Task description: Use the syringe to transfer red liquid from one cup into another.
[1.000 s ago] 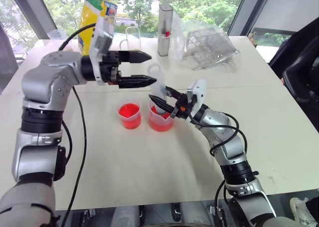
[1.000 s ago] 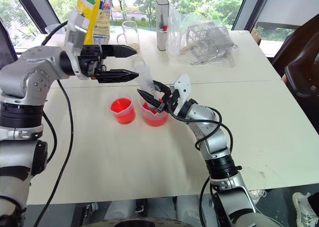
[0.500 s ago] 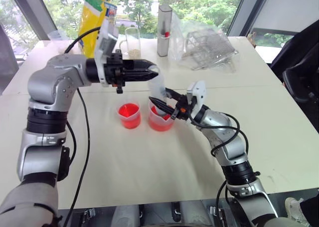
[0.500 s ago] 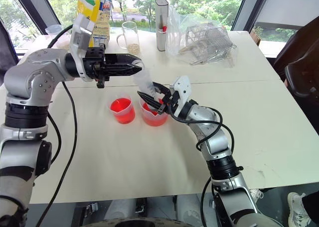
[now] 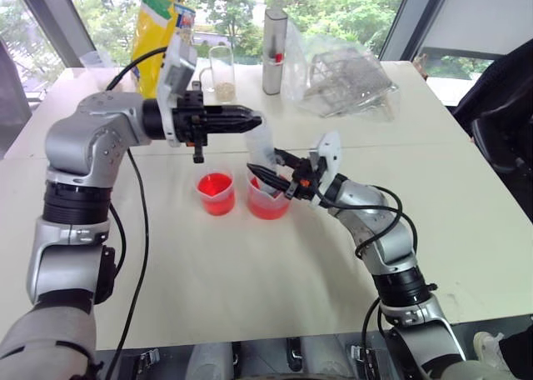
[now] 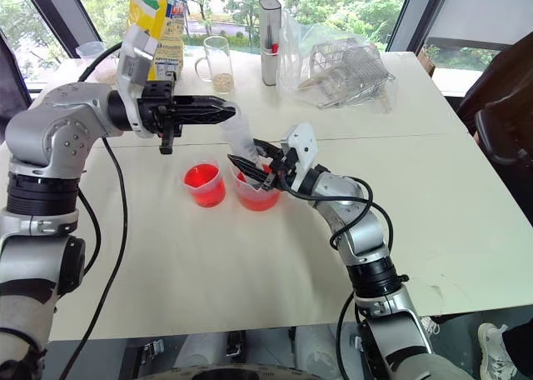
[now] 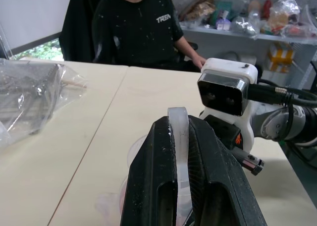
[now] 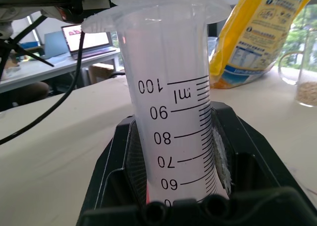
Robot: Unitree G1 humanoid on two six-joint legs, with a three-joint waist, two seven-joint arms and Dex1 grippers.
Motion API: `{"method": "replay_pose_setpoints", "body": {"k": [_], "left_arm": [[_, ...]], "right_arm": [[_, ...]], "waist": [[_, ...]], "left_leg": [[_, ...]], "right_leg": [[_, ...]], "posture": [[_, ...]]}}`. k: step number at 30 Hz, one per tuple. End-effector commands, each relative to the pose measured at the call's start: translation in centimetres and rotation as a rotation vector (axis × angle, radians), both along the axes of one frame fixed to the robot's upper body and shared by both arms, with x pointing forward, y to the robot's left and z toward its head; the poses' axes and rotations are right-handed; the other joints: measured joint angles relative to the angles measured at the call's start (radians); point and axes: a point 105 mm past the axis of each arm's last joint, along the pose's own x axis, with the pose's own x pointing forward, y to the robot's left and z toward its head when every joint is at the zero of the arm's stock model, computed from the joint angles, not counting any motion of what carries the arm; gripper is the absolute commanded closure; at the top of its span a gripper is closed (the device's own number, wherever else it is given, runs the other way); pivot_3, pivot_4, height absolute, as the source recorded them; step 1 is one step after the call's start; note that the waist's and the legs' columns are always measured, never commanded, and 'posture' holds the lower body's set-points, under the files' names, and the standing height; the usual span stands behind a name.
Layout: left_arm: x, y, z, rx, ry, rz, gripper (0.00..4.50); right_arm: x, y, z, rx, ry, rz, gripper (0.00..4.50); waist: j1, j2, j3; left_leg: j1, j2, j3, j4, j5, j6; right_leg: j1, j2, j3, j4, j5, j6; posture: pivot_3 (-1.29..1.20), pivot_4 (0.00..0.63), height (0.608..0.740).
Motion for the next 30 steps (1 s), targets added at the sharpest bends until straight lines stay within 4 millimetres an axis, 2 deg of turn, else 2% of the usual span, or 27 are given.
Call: {"method": "replay_pose_setpoints", "body": {"k": [1, 17, 30], "left_arm": [[-0.3, 0.5, 2.7, -0.025, -0.107, 0.016, 4.47], [0.1, 0.7, 4.1, -0.03, -0.157, 0.038, 4.47], [0.3, 1.0, 4.7, -0.024, -0.181, 0.053, 4.47]], "right_arm": [[-0.6, 0.7, -0.6, -0.042, 0.018, 0.037, 3.08], [-0.5, 0.2, -2.9, -0.06, 0.082, 0.005, 3.08], [-0.8, 0.5, -3.4, -0.069, 0.098, 0.012, 3.08]], "waist": [[0.0, 0.0, 0.0], [0.0, 0.0, 0.0], [0.0, 0.0, 0.0]], "left_leg": [[0.0, 0.0, 0.0, 0.0, 0.0, 0.0], [0.0, 0.0, 0.0, 0.0, 0.0, 0.0], [0.0, 0.0, 0.0, 0.0, 0.0, 0.0]], "right_leg": [[0.0, 0.0, 0.0, 0.0, 0.0, 0.0], [0.0, 0.0, 0.0, 0.0, 0.0, 0.0], [0.0, 0.0, 0.0, 0.0, 0.0, 0.0]], "posture": [[0.0, 0.15, 0.74], [0.0, 0.15, 0.74], [0.0, 0.15, 0.74]]}}
